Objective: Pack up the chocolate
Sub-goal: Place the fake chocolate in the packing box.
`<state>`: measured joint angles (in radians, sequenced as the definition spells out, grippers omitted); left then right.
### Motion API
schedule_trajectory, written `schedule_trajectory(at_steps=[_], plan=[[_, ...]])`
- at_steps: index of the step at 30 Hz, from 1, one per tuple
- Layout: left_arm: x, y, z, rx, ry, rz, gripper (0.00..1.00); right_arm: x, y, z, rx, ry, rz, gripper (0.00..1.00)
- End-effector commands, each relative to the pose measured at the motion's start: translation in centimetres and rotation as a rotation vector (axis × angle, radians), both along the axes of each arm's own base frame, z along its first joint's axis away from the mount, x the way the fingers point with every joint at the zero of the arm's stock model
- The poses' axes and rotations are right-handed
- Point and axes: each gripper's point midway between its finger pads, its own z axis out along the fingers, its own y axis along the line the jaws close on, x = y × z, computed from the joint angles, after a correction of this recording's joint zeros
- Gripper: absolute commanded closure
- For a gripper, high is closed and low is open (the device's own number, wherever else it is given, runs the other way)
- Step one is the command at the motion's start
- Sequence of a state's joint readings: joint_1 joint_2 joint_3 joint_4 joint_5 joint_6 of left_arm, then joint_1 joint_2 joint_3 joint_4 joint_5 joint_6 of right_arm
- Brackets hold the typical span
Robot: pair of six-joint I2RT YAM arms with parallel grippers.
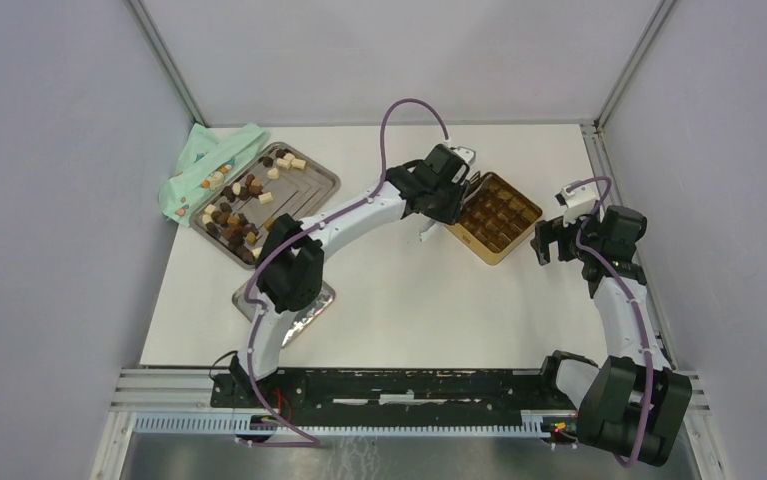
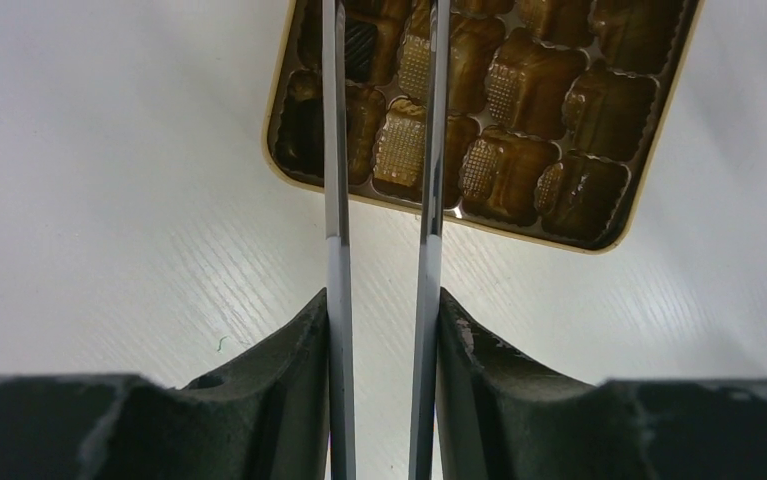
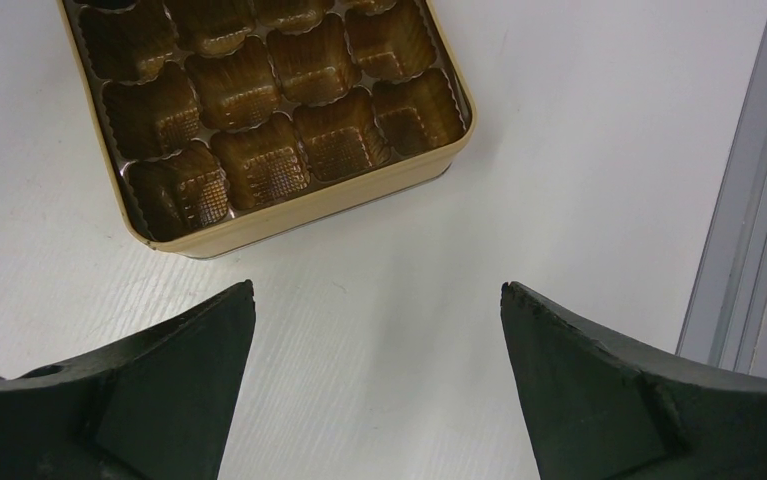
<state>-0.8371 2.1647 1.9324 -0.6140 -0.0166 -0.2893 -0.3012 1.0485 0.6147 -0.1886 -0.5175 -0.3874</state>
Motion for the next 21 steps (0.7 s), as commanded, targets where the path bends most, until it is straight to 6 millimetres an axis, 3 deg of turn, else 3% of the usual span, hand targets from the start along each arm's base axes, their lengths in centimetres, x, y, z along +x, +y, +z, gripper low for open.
schedule_trajectory(at_steps=[1, 7, 10, 13, 21], plan=[[0.4, -1.0, 8.9, -0.181, -0.162, -0.018, 0.57, 0.2, 0.3, 0.3, 0.003, -0.021, 0.024, 0.02], [-0.5, 0.7, 10.8, -0.207, -0.183, -0.008, 0.58, 0.1, 1.0, 0.6, 0.019, -0.032, 0.055, 0.02], [-0.8, 3.4, 11.1, -0.198, -0.18, 0.022, 0.58, 0.0, 1.3, 0.8, 0.026, -0.041, 0.076, 0.02], [-1.2, 8.0, 10.5, -0.185, -0.142, 0.066, 0.58, -0.1, 1.7, 1.0, 0.034, -0.048, 0.09, 0.02], [-1.0, 24.4, 9.6, -0.164, -0.091, 0.301, 0.58, -0.2, 2.4, 1.1, 0.045, -0.048, 0.119, 0.02]])
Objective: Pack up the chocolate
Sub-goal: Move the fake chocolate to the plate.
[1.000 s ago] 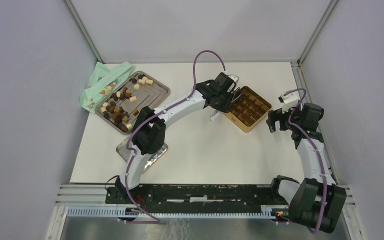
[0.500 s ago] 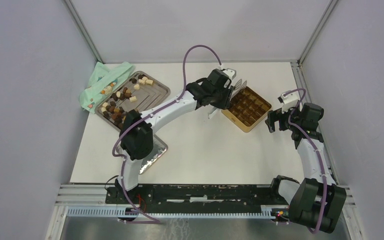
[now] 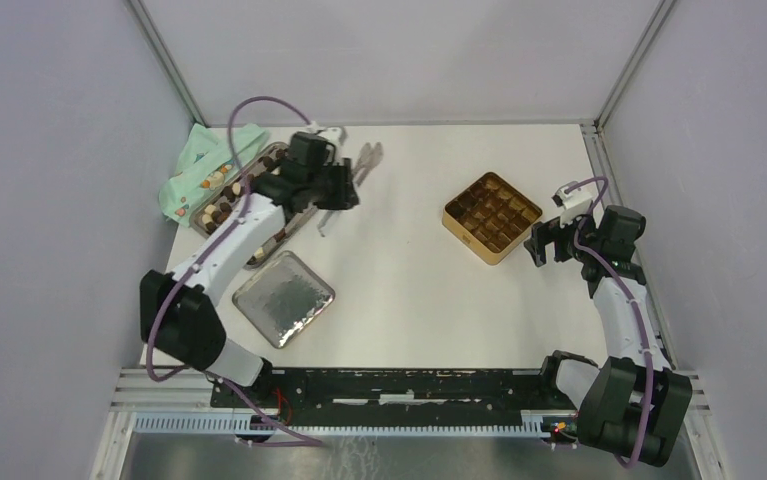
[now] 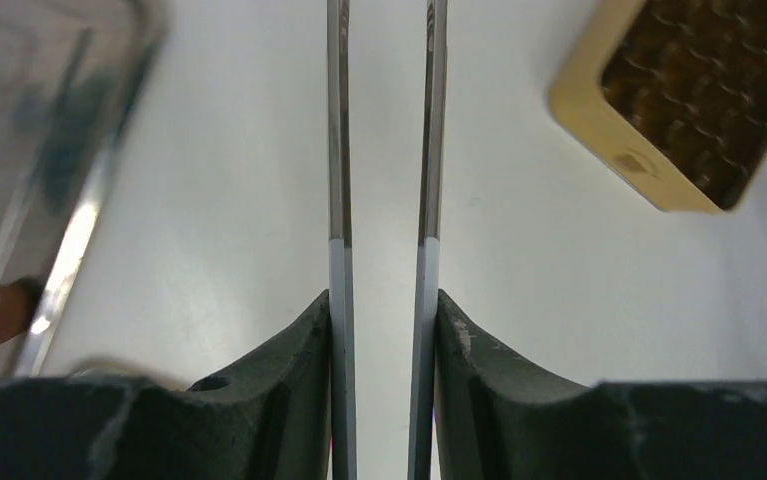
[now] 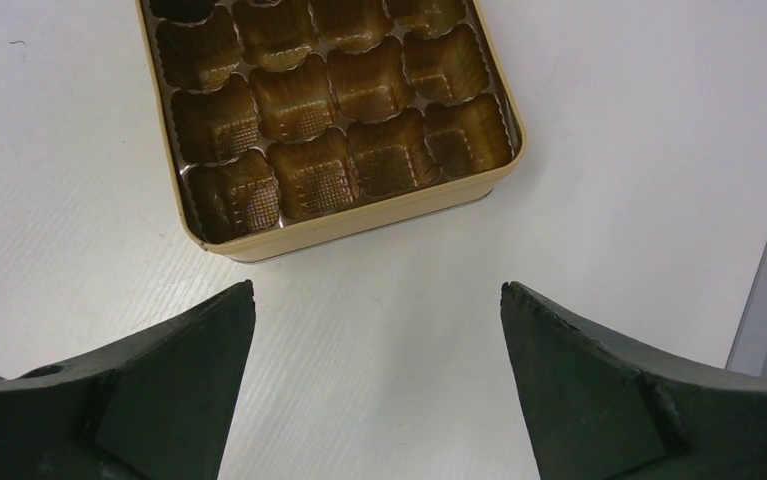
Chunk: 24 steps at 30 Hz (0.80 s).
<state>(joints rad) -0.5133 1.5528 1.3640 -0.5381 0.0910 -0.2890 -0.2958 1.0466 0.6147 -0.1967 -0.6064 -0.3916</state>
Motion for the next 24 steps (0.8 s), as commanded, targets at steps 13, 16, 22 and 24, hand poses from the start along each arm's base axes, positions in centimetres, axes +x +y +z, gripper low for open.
schedule_trajectory(at_steps=[13, 16, 22, 24], plan=[[-0.2, 20.1, -3.2, 0.218, 0.032, 0.426, 0.58, 0.0, 2.2, 0.8, 0.001, -0.04, 0.092, 0.02], [-0.7, 22.1, -4.2, 0.241, 0.037, 0.487, 0.58, 0.1, 3.2, 0.8, -0.009, -0.037, 0.123, 0.02], [-1.2, 25.9, -5.7, 0.245, 0.022, 0.625, 0.62, -0.1, 4.2, 0.6, -0.014, -0.033, 0.158, 0.02], [-1.1, 26.9, -6.3, 0.239, 0.026, 0.66, 0.65, -0.2, 4.3, 0.8, -0.013, -0.04, 0.162, 0.02]])
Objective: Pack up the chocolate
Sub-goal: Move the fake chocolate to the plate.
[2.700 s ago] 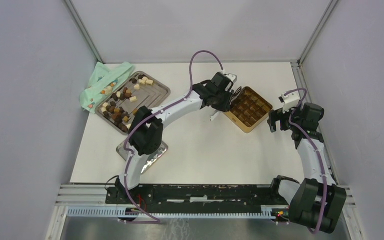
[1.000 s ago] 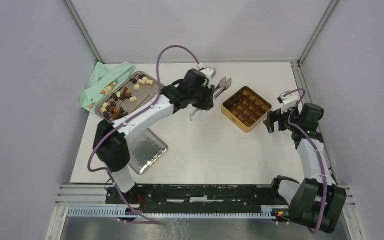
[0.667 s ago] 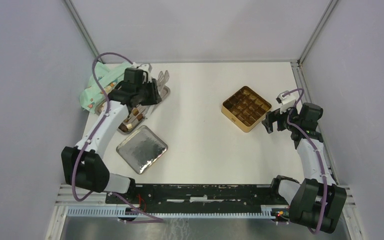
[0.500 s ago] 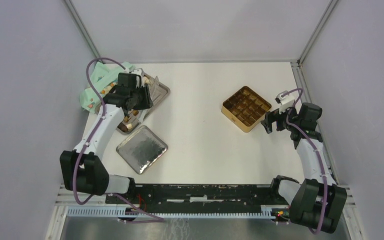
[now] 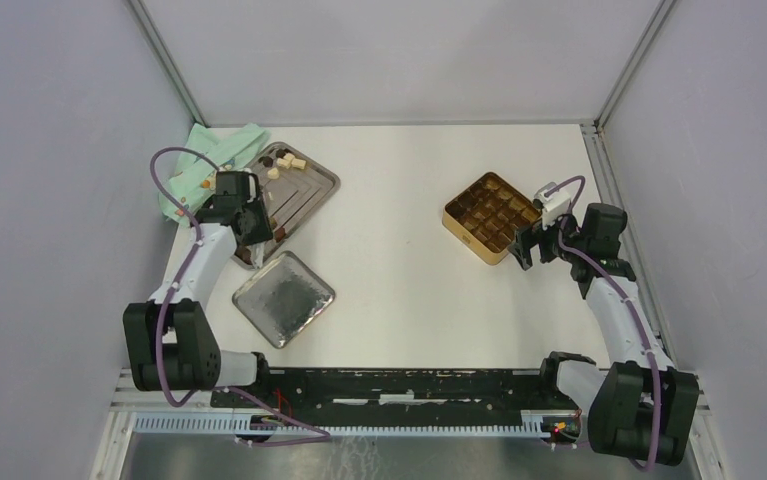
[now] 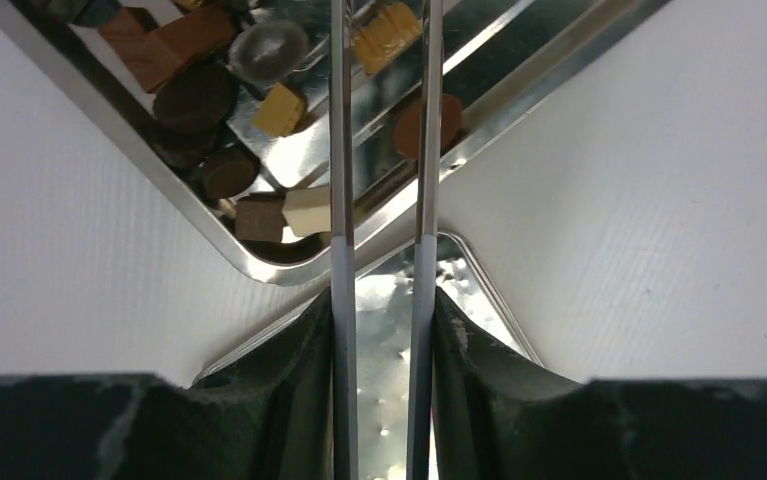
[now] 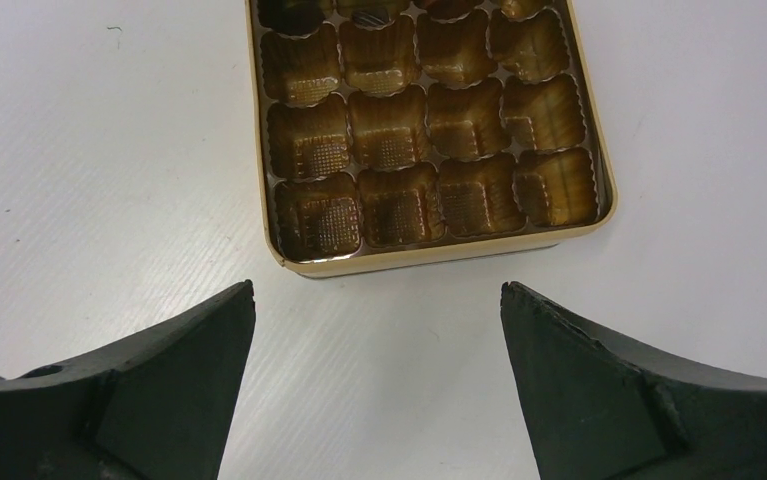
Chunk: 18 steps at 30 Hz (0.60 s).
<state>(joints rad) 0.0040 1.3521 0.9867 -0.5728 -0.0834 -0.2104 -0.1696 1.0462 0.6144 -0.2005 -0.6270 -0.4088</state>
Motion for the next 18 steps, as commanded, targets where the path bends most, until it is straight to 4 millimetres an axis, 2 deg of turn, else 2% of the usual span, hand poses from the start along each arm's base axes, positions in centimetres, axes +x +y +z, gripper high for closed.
schedule_trajectory(at_steps=[1, 9, 18], plan=[[1.9, 3.2, 1.7, 0.045, -0.129, 0.08, 0.67, 0.1, 0.1, 0.9, -0.011, -0.04, 0.011, 0.02], [2.4, 4.9, 0.8, 0.022, -0.121, 0.132, 0.72, 0.1, 0.2, 1.0, -0.006, -0.042, 0.016, 0.02], [3.4, 3.7, -1.5, -0.069, -0.043, 0.069, 0.75, 0.1, 0.6, 0.7, -0.006, -0.033, 0.03, 0.02]])
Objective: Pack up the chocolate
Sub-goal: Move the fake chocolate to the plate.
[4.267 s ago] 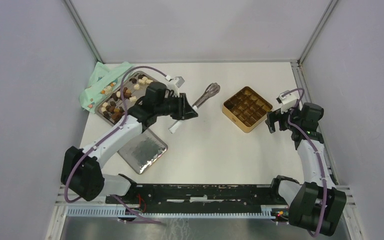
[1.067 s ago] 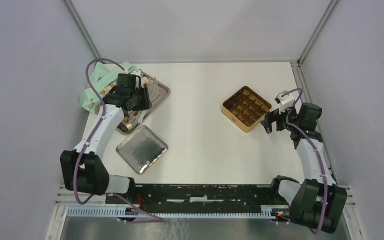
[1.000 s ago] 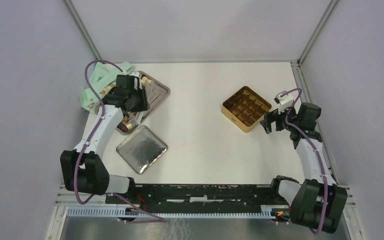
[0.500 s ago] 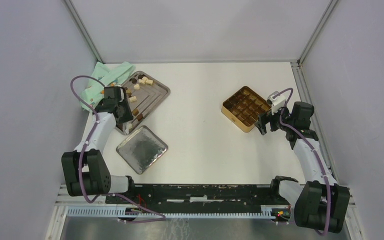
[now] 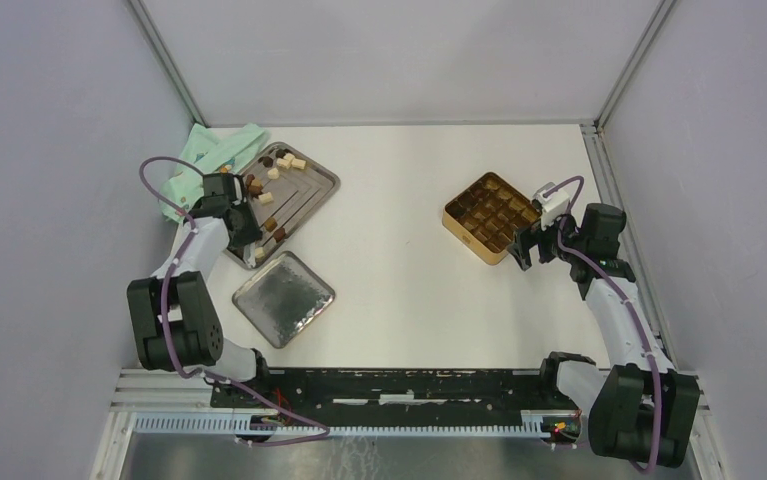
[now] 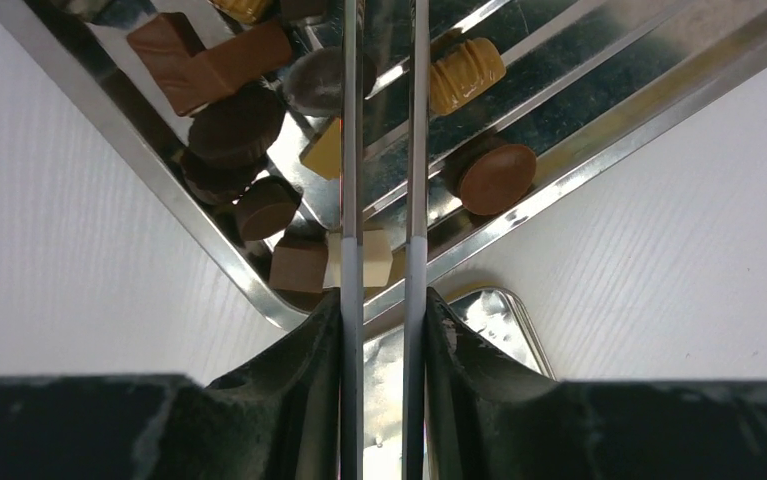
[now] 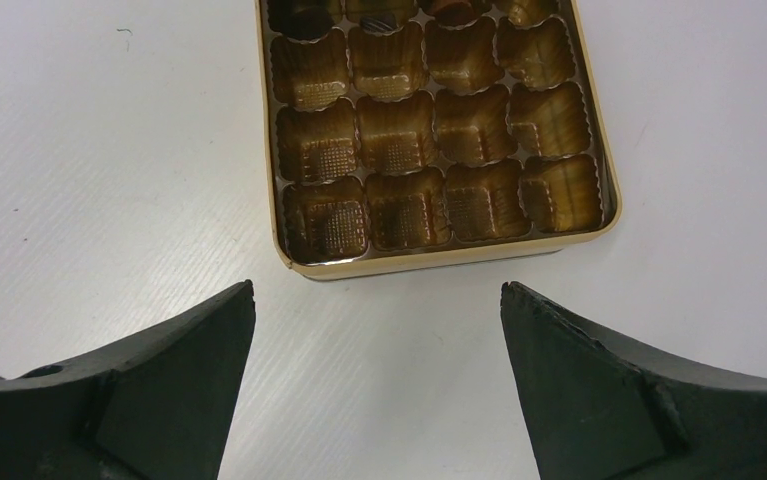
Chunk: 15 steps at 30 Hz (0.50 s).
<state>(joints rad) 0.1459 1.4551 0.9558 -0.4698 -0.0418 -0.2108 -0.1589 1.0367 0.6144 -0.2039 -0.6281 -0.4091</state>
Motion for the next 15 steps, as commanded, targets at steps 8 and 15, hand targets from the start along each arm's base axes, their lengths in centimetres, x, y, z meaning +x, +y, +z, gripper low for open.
schedule_trajectory(at_steps=[8, 15], plan=[[3.0, -1.1, 0.8, -0.091, -0.05, -0.079, 0.77, 0.2, 0.4, 0.5, -0.01, -0.028, 0.021, 0.02], [3.1, -2.7, 1.0, -0.159, -0.067, -0.133, 0.78, 0.2, 0.3, 0.4, -0.011, -0.024, 0.02, 0.02]])
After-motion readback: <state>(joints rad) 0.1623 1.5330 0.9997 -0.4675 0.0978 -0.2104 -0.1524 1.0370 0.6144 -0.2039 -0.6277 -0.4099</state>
